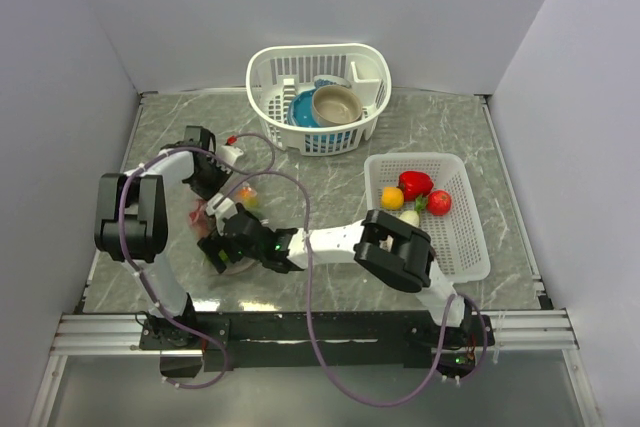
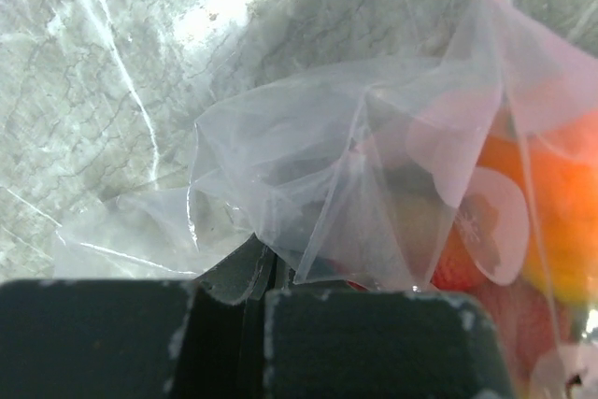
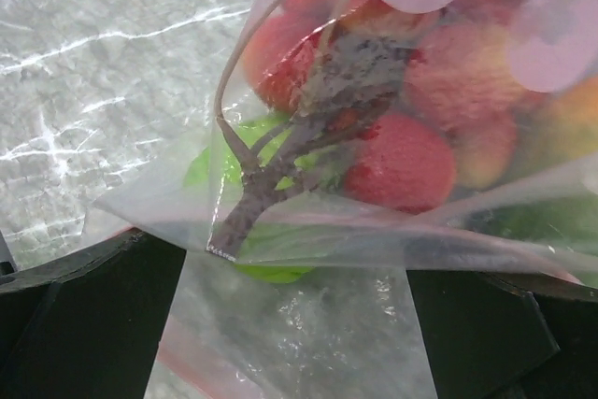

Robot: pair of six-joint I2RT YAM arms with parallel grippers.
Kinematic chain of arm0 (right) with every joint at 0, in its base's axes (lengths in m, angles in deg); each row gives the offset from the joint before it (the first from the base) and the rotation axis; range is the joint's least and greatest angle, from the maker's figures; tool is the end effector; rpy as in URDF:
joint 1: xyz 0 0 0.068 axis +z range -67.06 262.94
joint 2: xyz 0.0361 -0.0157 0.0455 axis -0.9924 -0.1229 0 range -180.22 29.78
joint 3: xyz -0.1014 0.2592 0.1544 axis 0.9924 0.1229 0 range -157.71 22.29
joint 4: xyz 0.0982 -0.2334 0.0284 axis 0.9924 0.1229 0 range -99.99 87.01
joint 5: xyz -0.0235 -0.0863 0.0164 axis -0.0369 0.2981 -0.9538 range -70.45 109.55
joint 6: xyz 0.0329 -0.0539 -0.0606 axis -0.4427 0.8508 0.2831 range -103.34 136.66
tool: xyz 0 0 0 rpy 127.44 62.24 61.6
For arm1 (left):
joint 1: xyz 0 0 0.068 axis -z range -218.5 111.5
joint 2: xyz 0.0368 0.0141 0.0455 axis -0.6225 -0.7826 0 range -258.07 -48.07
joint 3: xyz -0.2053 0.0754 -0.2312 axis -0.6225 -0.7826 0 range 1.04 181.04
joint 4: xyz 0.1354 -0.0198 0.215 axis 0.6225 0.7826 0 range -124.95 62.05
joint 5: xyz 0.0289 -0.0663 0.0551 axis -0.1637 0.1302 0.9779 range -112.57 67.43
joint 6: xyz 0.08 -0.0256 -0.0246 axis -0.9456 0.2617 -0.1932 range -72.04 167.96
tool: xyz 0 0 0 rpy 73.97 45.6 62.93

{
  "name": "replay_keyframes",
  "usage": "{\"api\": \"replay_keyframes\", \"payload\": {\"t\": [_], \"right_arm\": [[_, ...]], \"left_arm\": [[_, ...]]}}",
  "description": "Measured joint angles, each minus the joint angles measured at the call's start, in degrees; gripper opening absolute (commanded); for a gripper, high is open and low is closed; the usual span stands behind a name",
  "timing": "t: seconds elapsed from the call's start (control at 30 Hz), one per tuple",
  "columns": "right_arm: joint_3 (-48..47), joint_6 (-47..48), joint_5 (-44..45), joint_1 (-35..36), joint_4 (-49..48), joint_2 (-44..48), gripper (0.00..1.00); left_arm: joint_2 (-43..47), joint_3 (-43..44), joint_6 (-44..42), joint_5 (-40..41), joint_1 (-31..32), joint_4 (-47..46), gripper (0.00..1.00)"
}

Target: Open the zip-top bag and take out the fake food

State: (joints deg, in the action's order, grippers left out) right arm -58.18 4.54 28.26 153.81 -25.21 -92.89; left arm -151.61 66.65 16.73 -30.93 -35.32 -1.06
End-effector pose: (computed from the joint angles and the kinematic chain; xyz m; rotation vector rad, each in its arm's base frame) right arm 0.1876 0.5050 0.1913 -0.9527 1.8942 0.7394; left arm 0.3632 -0.0314 0.1734 0.8587 2.6629 -0.0899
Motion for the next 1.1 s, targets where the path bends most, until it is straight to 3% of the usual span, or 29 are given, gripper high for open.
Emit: {"api": "replay_keyframes", "payload": {"t": [0.1,0.23,0.33,0.53,0.9,1.1], "right_arm": [[-0.26,-0.33,0.44,0.63,0.48,-0.61,0.9],[-0.26,-1.77,0.79,1.09,1.4,-0.61,0.54],[-0.26,-1.97,2.25,1.33,2.01,-0.5,0.42],[4.94,-1.95,6.25,1.07,2.45,2.51,0.4],[21.51,-4.35,12.41,0.59,3.58,23.34,0.41],[24.63,-4.72,12.81,0.59,3.04,27.56,0.55]], "left_arm": [[0.59,-0.9,0.94,0.0,0.44,-0.9,0.01],[1.55,-2.32,2.4,0.26,1.97,-2.49,0.01],[3.06,-4.22,3.02,0.07,3.13,-3.32,0.01],[3.67,-4.83,2.99,0.15,3.58,-2.95,0.01],[2.03,-2.6,2.99,-1.03,1.75,-0.31,0.01],[1.36,-1.64,3.04,-1.6,0.85,0.59,0.01]]}}
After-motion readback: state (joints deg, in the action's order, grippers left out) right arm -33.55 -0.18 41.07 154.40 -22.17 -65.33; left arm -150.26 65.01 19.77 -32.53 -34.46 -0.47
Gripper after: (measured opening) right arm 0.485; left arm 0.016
